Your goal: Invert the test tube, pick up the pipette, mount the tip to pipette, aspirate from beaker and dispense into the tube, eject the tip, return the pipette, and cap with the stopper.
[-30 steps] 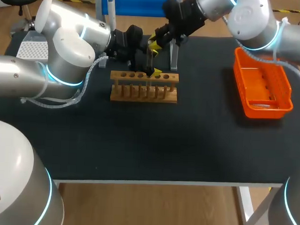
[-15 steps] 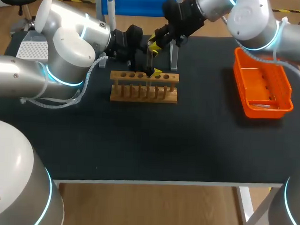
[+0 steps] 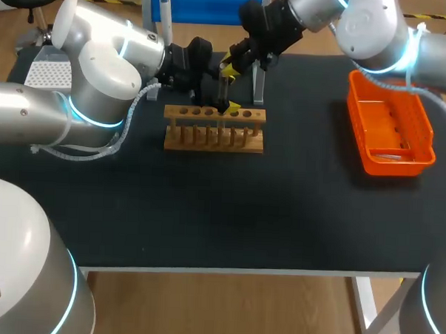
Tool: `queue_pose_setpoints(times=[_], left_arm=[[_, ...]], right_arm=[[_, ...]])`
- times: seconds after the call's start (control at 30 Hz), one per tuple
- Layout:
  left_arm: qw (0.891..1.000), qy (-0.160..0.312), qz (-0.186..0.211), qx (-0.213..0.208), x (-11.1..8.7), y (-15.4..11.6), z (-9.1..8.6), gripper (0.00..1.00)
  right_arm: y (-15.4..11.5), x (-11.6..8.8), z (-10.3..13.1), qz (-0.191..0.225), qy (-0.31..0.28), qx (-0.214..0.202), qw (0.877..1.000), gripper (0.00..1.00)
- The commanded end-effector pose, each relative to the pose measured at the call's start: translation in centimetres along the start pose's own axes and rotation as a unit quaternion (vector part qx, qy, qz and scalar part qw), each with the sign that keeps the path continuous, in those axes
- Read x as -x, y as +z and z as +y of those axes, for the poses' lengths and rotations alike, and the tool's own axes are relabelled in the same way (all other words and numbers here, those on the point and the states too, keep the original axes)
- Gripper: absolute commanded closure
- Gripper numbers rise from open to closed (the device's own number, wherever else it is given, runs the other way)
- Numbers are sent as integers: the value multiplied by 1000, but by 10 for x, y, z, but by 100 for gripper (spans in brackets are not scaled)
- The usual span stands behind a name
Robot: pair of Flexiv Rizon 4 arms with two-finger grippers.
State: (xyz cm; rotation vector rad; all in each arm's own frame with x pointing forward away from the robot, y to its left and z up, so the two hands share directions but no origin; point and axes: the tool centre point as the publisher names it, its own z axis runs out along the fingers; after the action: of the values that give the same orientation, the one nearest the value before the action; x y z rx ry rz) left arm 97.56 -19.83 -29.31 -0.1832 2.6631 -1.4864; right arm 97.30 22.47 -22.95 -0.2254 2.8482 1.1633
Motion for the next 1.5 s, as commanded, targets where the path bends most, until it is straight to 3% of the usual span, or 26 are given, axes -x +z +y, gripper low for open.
queue_pose_setpoints(times=[0.03,1.5], left_arm=[[1000,0,1,0,1,0,0,0],[1000,0,1,0,1,0,0,0]], right_arm=[[4,0,-3,3,0,-6,1000,100],[4,2,3,-6,1,10,1000,100]])
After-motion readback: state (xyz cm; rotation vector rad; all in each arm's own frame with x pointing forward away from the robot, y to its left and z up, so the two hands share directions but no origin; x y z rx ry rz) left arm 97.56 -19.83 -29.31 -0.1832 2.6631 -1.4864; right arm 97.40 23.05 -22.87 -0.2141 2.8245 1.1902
